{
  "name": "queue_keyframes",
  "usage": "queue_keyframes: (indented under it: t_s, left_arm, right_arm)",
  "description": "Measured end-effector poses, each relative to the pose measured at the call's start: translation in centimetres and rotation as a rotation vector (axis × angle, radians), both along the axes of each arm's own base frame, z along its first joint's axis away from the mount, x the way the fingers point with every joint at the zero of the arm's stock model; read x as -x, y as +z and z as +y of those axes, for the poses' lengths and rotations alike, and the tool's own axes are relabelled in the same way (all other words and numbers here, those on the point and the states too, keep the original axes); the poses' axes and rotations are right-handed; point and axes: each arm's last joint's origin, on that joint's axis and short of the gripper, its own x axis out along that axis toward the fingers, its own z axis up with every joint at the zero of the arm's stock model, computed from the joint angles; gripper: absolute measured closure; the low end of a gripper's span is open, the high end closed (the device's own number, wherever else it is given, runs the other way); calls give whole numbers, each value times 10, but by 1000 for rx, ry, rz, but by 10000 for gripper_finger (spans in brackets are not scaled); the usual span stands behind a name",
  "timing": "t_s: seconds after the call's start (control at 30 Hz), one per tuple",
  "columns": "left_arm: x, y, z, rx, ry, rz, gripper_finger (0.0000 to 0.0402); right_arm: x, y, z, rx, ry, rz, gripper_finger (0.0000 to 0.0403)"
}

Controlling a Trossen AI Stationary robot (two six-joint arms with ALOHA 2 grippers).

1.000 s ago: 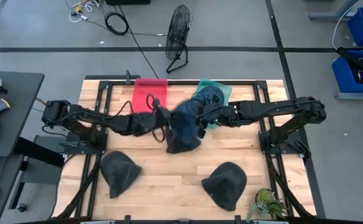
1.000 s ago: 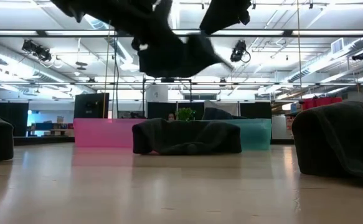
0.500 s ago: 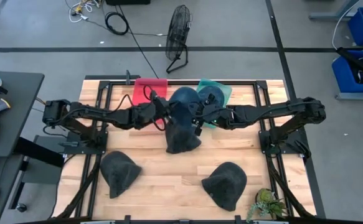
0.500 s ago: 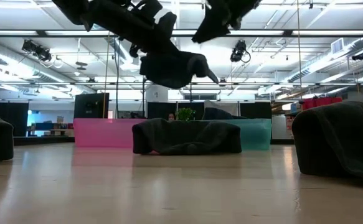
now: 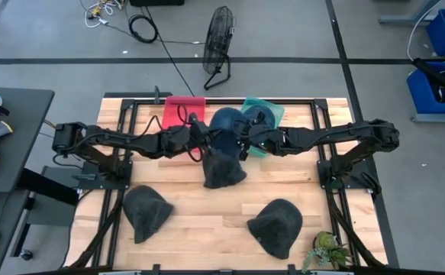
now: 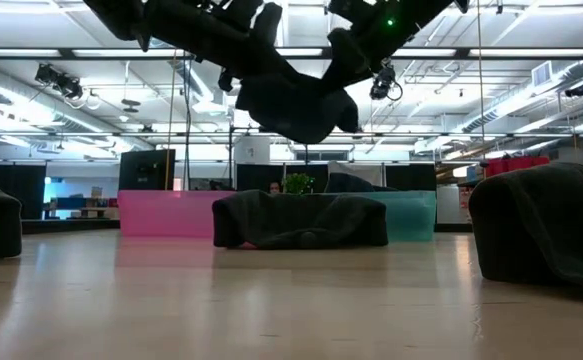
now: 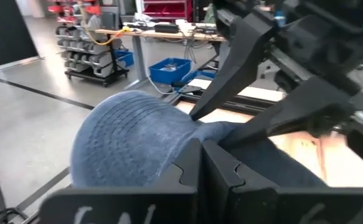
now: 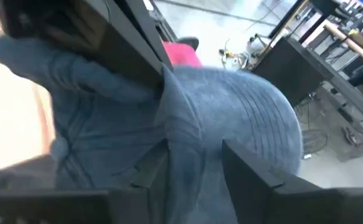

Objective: Pick & Place hat
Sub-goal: Put the blue cap into the blue bin

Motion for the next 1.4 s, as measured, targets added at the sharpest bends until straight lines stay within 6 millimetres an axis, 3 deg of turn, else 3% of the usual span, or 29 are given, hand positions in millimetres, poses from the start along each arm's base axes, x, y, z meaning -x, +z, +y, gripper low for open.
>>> queue_keyframes:
  t_s: [0.27, 0.43, 0.63, 0.73, 1.03, 1.27, 1.4]
  left_arm:
    - [0, -1, 4, -26, -12, 23, 361]
    - [2, -4, 12, -24, 15, 56, 320]
    - [4, -8, 21, -11, 43, 94, 283]
    - [4, -8, 21, -10, 46, 101, 279]
    - [5, -11, 21, -6, 44, 130, 284]
    - [5, -12, 21, -5, 45, 143, 284]
    - [5, -12, 21, -4, 45, 145, 284]
  right_arm:
    - [3, -5, 0, -27, -10, 38, 390]
    - [9, -12, -2, -105, -94, 64, 388]
    - [25, -19, -19, -61, -453, 54, 396]
    - [33, -22, -35, -87, -548, 67, 396]
    - [51, -49, -70, -240, -605, 140, 397]
    - [69, -85, -74, -349, -583, 219, 385]
    - [74, -93, -73, -347, -586, 246, 360]
